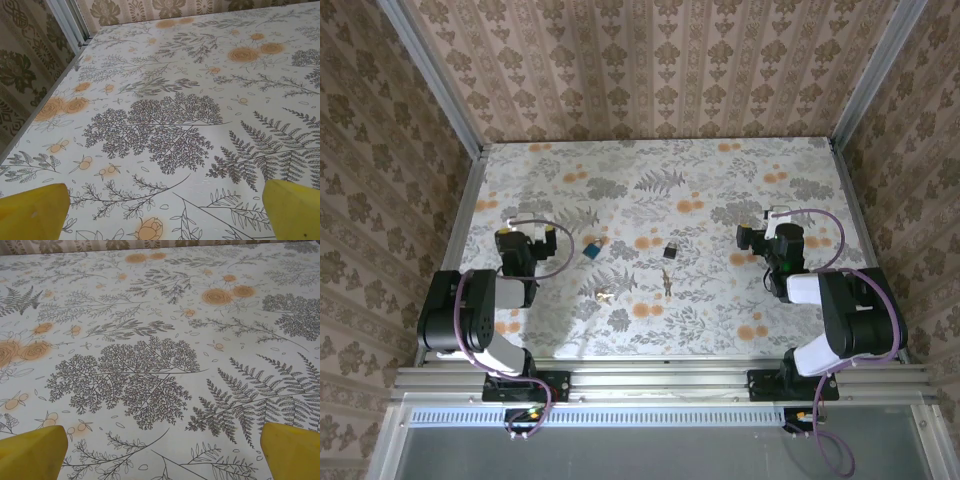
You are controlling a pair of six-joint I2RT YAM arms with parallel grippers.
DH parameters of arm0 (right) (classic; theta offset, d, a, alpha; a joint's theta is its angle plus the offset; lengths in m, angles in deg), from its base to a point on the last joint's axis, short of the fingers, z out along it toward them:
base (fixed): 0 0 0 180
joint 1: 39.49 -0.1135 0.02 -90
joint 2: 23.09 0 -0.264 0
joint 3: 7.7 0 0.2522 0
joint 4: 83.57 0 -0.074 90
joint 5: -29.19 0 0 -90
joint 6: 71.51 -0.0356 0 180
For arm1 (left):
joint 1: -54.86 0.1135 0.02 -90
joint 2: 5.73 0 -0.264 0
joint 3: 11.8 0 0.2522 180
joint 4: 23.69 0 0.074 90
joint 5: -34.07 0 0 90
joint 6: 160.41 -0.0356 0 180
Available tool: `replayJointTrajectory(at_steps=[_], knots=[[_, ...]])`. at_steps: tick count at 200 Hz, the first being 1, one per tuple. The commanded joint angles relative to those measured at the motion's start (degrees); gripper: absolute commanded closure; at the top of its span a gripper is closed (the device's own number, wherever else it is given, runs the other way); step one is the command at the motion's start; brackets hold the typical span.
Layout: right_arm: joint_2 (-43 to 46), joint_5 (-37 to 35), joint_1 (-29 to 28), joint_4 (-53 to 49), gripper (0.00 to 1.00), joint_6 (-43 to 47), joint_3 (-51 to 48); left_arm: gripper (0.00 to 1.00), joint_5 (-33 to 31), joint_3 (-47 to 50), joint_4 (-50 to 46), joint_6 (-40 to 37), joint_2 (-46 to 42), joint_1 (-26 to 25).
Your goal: Unlock with the key
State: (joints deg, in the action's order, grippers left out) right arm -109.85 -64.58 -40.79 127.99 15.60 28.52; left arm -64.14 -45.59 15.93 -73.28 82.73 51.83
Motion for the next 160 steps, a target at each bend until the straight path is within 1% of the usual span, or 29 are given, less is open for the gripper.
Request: replayJointTrajectory(at_steps=[1,133,160], knots=[[-0.8,0.9,0.3,3.0,0.00,1.3,1.2,0.00,-0.8,-1.5,1.4,-1.5,0.8,-0.6],[-0.9,0.9,0.3,2.9,0.00,1.3,1.2,0.00,-0.8,-1.4,1.6,-1.7,0.8,-0.8],[-0.9,0.9,0.3,2.9,0.00,1.2,1.2,0.00,1.2,-1.9,0.0,-0.8,0.6,0.4]])
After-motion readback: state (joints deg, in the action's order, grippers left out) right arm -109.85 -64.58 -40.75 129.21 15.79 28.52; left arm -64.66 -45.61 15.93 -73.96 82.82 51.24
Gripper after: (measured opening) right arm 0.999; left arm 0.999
